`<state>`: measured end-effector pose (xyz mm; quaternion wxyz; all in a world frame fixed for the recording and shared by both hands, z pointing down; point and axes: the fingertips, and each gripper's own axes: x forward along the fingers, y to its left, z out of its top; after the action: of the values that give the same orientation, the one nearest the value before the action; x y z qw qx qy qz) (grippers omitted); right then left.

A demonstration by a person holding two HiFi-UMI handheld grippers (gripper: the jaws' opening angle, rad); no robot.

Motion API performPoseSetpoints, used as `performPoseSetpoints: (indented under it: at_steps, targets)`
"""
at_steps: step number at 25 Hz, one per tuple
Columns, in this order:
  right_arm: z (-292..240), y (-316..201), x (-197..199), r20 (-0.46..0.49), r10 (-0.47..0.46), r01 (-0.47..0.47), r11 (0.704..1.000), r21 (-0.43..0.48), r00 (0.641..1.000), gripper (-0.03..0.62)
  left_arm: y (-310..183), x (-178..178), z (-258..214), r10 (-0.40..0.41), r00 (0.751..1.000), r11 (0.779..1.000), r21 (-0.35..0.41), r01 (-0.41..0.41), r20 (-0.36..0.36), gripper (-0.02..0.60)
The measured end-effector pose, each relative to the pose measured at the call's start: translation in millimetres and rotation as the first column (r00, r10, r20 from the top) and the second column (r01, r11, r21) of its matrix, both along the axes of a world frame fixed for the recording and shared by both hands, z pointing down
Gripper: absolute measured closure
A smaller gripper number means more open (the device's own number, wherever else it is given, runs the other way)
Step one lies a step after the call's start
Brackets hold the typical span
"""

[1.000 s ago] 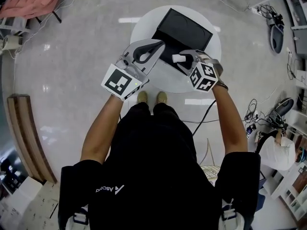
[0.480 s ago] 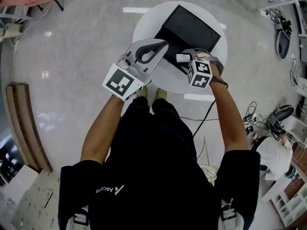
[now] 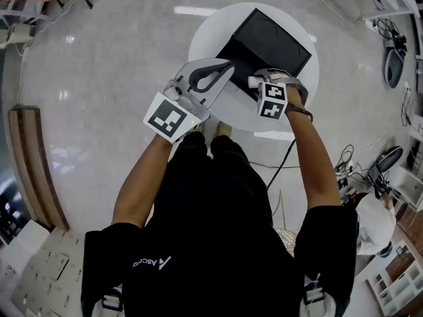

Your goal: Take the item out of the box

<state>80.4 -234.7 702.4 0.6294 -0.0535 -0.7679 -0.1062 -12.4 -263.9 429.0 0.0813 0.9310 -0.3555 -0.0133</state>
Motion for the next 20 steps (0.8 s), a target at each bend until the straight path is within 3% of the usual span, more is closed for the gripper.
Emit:
performPoseSetpoints:
  at_steps: [12,17,20]
  targets:
    - [8.9,-6.9,-1.4,-0.034,0.022,-0.021,0.998,0.051,0.999,0.412,4.1,0.5,5.8,0.019,1.0,1.0,-0.012,-0.019,0.003,0.58]
    - [-9.6,-10.8,-6.6,0.014,0.063,-0.064,0.993,0.097,0.998,0.414,7.3,-0.4,0.5,0.037,0.999,0.999,-0.004,-0.037,0.008,0.58]
    - [-33.7,-10.5,-9.1,0.082,0.115,-0.124,0.986,0.114,0.99,0.414,14.6,4.5,3.0,0.062,0.997,0.997,-0.041,-0.06,0.048,0.58]
